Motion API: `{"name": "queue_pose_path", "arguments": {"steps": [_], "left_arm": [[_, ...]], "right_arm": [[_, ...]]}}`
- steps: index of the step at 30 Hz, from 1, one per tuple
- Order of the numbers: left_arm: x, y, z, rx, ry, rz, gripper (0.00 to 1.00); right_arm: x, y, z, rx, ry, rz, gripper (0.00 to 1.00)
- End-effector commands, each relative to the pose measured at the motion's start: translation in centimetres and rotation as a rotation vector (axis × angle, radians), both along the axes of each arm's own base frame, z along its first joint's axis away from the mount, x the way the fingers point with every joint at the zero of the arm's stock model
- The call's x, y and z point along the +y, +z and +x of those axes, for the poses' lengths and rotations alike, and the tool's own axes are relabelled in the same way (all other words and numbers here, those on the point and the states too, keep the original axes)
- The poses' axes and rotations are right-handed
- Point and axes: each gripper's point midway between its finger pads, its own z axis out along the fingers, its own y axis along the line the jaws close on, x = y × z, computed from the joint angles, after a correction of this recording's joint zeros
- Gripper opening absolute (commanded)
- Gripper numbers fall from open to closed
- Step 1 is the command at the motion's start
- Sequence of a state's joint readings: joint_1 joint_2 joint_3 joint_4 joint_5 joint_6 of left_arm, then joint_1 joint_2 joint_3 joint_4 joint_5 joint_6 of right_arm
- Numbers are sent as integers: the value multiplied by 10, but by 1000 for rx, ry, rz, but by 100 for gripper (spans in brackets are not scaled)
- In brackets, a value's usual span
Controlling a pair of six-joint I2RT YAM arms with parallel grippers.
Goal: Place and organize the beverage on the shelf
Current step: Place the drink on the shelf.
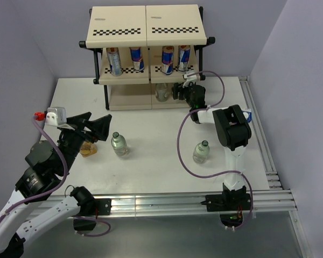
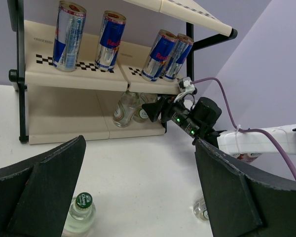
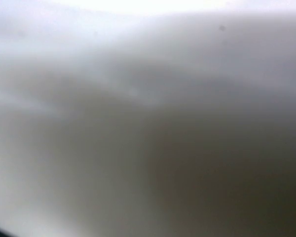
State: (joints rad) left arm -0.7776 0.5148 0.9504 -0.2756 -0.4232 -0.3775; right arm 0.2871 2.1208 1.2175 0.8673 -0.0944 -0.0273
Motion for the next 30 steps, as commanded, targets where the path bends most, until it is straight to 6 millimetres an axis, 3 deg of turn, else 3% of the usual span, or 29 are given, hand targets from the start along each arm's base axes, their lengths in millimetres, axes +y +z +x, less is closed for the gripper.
{"name": "queue_pose_path", "arguments": {"steps": [1,19,30], "left_arm": [[5,16,-3,-43,6,-8,99],[6,7,6,0,48,14,100],[12,-8,15,68,115,37,100]], "right_arm": [[-11,78,3,-205,-29,57,75],[-13,79,-24,-183,-12,107,77],[-22,69,-33,-89,-87,127,77]]}}
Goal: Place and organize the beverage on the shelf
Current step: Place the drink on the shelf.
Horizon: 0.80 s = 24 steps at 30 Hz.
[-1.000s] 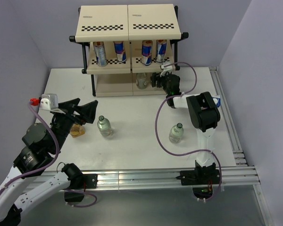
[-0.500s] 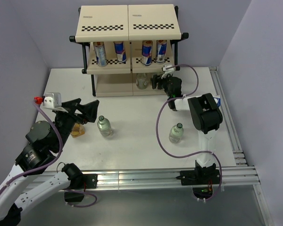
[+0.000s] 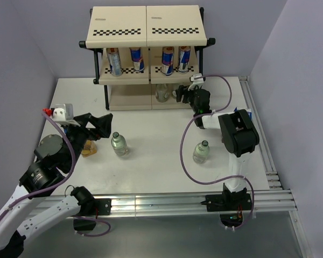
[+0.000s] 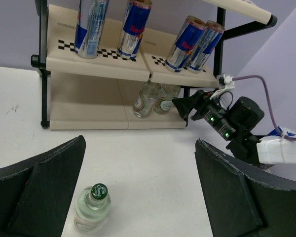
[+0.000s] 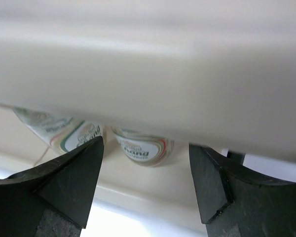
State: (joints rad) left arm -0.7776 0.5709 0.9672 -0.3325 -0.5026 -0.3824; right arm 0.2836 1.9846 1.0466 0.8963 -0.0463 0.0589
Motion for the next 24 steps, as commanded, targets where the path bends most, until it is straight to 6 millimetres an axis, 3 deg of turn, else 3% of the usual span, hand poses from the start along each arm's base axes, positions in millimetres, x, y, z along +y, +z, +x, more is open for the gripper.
{"name": "queue_pose_path", "arguments": {"steps": [1,8,14,24], "left_arm": [[9,11,0,-12,40,-20,99],[13,5,7,21,87,4,100],[11,-2,9,45,95,16,99],[11,-2,8,41,87,13,99]], "right_arm": [[-5,60,0,-117,-34,43,77],[-4,50,-13,-59,-64,40,77],[8,43,-20,-25,-79,22,75],[16,62,-52,-40,-125,57,74]]}}
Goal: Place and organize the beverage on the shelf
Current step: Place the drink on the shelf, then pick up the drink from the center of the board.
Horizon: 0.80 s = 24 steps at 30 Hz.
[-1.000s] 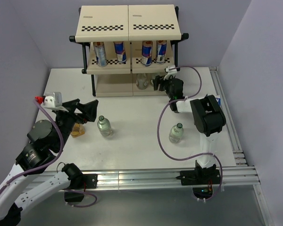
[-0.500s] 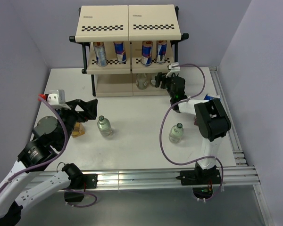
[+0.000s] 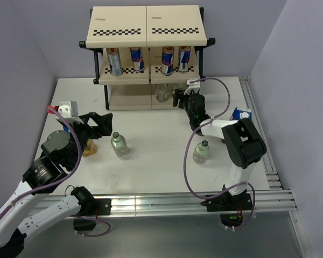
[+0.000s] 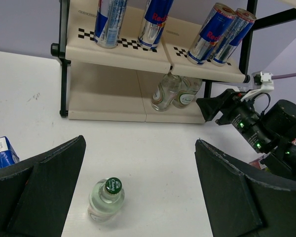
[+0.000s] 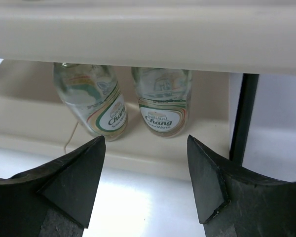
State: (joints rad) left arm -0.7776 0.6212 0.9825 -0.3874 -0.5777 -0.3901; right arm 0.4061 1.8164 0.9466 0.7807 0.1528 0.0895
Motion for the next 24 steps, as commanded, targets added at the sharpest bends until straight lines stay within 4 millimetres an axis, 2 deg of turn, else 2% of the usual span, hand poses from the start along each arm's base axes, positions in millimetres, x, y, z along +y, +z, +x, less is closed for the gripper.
{"name": "queue_pose_path", "arguments": {"steps": [1,4,11,24], "left_arm": [[6,15,-3,-30,13,-43,99],[6,16,-5,-35,7,-54,100],[7,13,-7,-40,3,-62,100],[3,-10,3,-3,31,-21,100]], "right_arm": [[-5,39,-12,-63,-63,54,74],[-4,39,-24,-51,-77,64,74],[-4,11,-43,6,-85,65,73],[9,10,-76,-9,-58,71,73]]}}
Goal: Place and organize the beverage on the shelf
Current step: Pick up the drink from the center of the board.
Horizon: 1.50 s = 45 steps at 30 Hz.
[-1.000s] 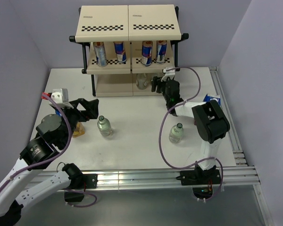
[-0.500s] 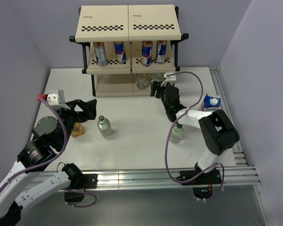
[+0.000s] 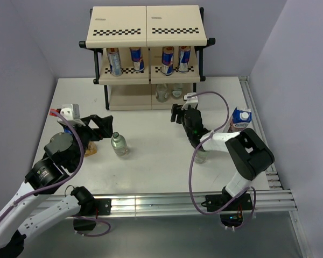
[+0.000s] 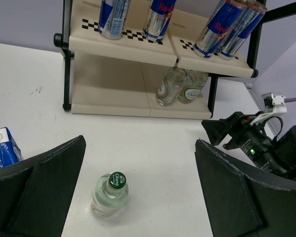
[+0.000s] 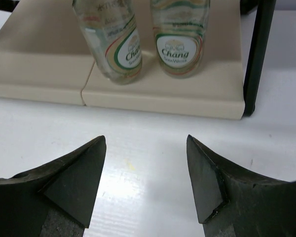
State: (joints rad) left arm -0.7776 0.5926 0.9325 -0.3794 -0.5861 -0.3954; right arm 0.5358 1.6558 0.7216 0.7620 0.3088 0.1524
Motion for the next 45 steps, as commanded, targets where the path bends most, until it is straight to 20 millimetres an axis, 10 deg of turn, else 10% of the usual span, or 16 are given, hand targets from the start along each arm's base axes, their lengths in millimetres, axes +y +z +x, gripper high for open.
{"name": "queue_pose_path", "arguments": {"steps": [1,22,33,40,45], "left_arm": [[0,3,5,-11,23,-25,99],[14,-11,48,58,97,32,99],[21,-18,56,81,81,21,99],[13,-24,50,115,21,53,99],[12,-20,37,94,-18,48,100]], "right_arm": [[-1,33,-8,-90,-33,67,73],[-9,8,-35,-48,-29,64,74],[-16,105,-44,-117,-16,61,74],[-42,154,-94,-35,-29,113,94],[-64,156,-136,24,-43,196,100]]}}
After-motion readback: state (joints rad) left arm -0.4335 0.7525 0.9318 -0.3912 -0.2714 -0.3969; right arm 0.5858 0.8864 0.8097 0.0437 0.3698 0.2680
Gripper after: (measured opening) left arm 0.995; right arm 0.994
